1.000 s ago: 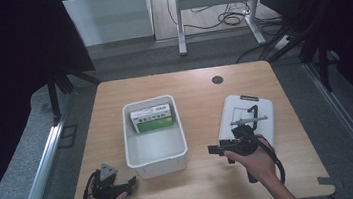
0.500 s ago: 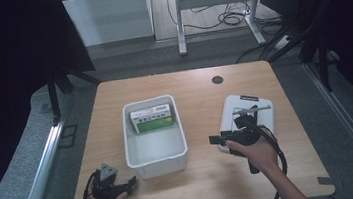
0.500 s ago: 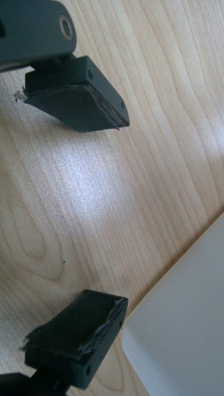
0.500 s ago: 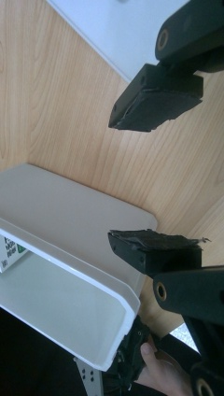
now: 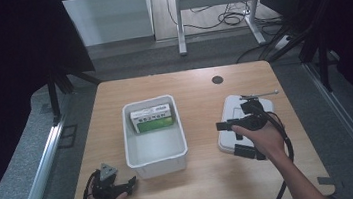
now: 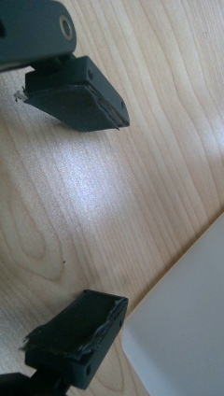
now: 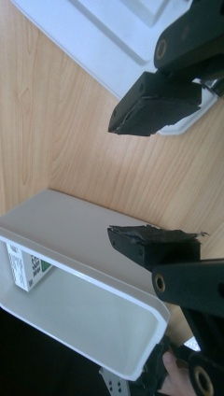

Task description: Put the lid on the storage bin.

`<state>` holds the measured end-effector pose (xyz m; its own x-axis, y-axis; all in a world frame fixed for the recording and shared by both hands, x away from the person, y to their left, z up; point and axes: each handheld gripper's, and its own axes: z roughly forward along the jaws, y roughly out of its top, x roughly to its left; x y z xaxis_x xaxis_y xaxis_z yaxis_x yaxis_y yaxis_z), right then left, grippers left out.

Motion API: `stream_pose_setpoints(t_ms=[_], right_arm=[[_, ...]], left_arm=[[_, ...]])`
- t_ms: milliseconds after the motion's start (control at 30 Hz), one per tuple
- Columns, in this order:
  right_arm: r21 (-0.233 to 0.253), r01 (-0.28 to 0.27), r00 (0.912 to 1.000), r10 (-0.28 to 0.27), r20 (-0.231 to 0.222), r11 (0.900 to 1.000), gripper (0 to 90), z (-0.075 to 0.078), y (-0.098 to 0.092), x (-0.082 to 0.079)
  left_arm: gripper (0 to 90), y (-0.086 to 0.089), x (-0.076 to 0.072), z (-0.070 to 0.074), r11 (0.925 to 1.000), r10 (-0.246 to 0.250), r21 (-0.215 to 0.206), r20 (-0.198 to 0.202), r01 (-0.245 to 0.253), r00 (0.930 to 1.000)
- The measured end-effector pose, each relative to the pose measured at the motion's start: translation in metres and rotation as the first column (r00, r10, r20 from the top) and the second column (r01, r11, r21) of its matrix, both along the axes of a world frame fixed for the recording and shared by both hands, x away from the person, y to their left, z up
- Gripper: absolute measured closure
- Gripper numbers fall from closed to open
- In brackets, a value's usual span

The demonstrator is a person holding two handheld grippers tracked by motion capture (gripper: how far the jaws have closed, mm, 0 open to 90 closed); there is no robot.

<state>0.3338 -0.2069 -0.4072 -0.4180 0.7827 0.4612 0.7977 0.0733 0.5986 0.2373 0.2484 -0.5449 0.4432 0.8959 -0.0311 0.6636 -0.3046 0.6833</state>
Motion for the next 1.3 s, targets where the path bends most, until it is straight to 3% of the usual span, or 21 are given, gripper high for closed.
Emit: stream_pose_setpoints(t_ms=[933,1300], right_arm=[[-0.058,0.094,0.9952,-0.095,-0.022,0.994,45.1,0.024,-0.013,0.036],[-0.074,0.128,0.9915,-0.129,-0.016,0.989,46.0,0.026,-0.018,0.048]], left_arm=[[12.8,0.0,0.0,0.0,1.0,0.003,-0.002,-0.001,-0.003,1.0],[12.8,0.0,0.0,0.0,1.0,0.003,-0.001,-0.002,-0.003,1.0]])
